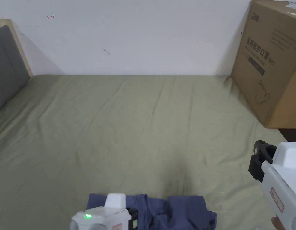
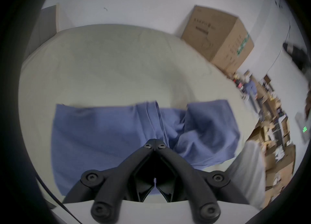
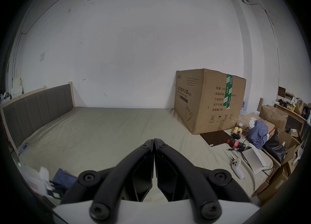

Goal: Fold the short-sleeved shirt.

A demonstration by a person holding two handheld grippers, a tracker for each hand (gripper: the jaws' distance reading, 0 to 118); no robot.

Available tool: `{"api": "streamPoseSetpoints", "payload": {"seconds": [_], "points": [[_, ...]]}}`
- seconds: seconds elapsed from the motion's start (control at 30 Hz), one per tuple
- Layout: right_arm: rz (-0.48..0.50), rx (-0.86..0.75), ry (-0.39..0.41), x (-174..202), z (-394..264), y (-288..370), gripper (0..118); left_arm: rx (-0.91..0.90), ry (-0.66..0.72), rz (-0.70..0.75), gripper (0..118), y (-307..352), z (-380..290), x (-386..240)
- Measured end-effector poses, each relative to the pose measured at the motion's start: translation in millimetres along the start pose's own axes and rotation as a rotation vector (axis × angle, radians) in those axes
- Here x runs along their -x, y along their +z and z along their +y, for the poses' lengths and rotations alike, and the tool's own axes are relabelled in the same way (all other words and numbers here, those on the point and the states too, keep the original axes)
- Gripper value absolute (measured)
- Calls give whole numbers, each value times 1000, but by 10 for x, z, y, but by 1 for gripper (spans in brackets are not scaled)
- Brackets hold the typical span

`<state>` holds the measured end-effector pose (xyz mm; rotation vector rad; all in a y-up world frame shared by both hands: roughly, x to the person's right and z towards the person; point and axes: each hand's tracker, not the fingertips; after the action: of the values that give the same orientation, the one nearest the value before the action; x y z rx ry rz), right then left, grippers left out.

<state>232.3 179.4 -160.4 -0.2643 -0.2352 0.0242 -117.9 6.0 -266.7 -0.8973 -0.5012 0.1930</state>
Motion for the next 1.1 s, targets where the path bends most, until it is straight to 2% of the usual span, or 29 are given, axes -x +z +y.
{"api": "streamPoseSetpoints", "payload": {"seconds": [0.17, 0.3, 0.37, 0.4, 0.47, 0.5, 0.53, 0.57, 0.67, 0.8, 0.83, 0.9, 0.97, 1.0, 1.03, 1.07, 1.1], "points": [[12, -18, -5, 84, 46, -34, 1, -55, 119, -63, 0, 526, 368, 562], [28, -18, 3, 191, 66, -73, 1, -30, 211, -144, 0, 678, 478, 1073], [39, -16, 12, 255, 73, -93, 1, -15, 237, -163, 9, 652, 442, 1317], [44, -13, 18, 282, 76, -107, 1, 17, 275, -159, 20, 614, 413, 1420], [51, -9, 28, 336, 74, -136, 1, 67, 348, -204, 71, 515, 334, 1641], [54, -7, 30, 357, 74, -149, 1, 99, 381, -218, 87, 461, 299, 1723], [58, -3, 34, 377, 76, -163, 1, 125, 392, -204, 97, 392, 268, 1762], [58, 2, 42, 396, 77, -176, 1, 132, 392, -194, 100, 346, 234, 1808], [57, 11, 59, 432, 68, -212, 1, 127, 384, -173, 100, 245, 148, 1872], [50, 27, 69, 465, 74, -237, 1, 159, 395, -168, 91, 76, 93, 1925], [47, 31, 70, 464, 68, -251, 1, 169, 393, -182, 78, 33, 90, 1921], [44, 38, 71, 446, 45, -279, 1, 184, 385, -198, 60, -71, 78, 1888], [40, 45, 73, 438, 33, -289, 1, 203, 345, -163, 53, -158, 57, 1817], [37, 48, 73, 424, 19, -298, 1, 196, 334, -157, 44, -178, 47, 1805], [36, 50, 72, 413, 11, -302, 1, 193, 331, -152, 24, -195, 48, 1801], [35, 53, 71, 405, 8, -303, 1, 187, 342, -148, 17, -176, 44, 1759], [35, 54, 71, 398, 6, -304, 1, 175, 330, -143, 16, -146, 42, 1705]]}}
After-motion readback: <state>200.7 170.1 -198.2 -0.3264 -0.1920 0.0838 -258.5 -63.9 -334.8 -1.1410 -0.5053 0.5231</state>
